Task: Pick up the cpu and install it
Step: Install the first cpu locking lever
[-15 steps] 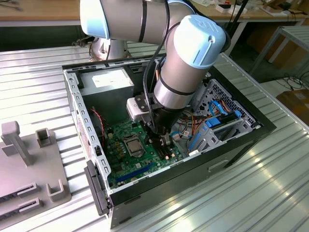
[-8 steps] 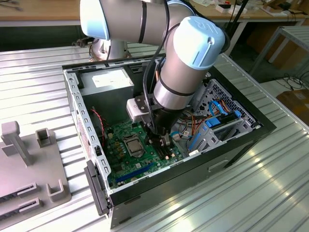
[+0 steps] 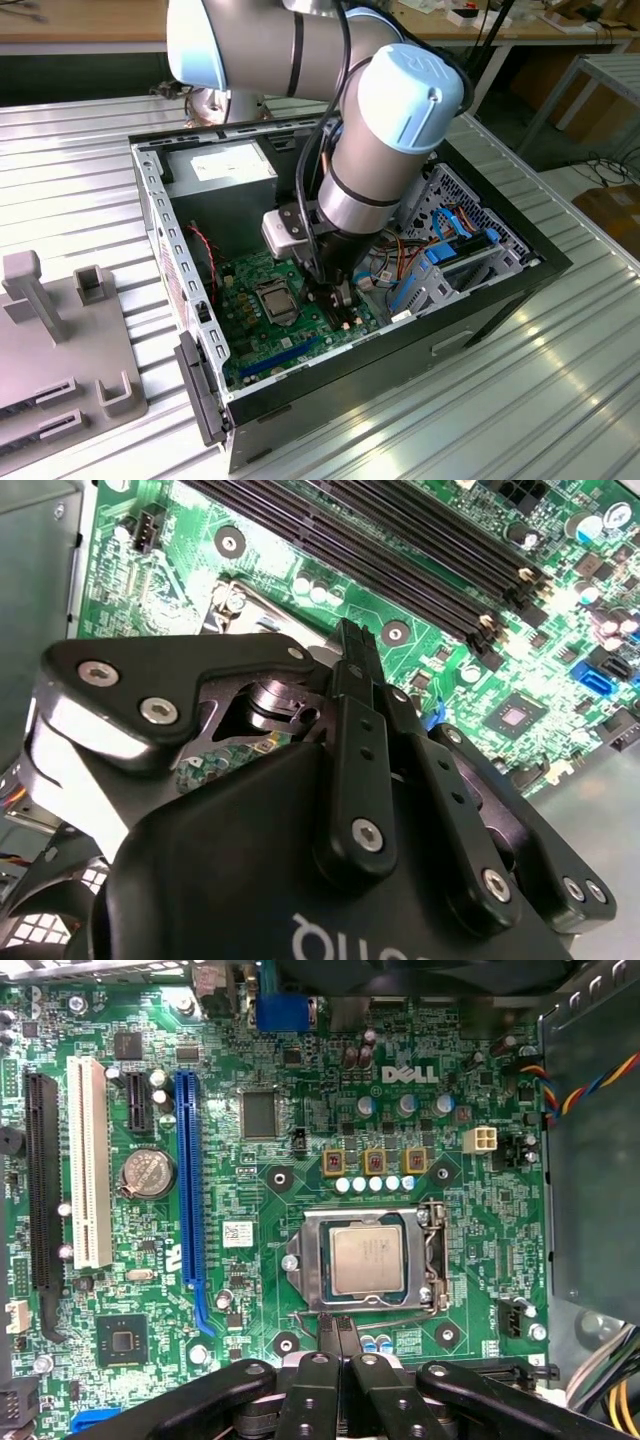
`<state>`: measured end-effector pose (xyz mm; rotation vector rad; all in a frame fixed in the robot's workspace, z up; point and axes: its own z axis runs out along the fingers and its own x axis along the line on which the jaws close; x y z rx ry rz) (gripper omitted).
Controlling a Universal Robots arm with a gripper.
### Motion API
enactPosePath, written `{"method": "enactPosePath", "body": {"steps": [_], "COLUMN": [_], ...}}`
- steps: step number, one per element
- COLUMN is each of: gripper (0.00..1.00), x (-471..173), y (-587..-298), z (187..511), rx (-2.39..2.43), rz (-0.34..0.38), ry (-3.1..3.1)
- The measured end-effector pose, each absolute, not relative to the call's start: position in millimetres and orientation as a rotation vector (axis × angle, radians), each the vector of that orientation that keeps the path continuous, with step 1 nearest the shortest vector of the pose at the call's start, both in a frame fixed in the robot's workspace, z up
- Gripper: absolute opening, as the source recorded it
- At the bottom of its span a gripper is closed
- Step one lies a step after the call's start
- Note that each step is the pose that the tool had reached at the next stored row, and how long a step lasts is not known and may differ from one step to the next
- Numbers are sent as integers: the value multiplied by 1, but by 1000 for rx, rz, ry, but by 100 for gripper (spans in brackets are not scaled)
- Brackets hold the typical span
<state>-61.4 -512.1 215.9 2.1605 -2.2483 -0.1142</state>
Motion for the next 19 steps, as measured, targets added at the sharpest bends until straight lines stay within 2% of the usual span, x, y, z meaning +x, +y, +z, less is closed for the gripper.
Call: {"method": "enactPosePath", "body": {"steps": [19], "gripper": [11], "x": [-60], "y": [-513], "z": [204], "rx": [2161], "rz": [-113], "ry": [-2249]}}
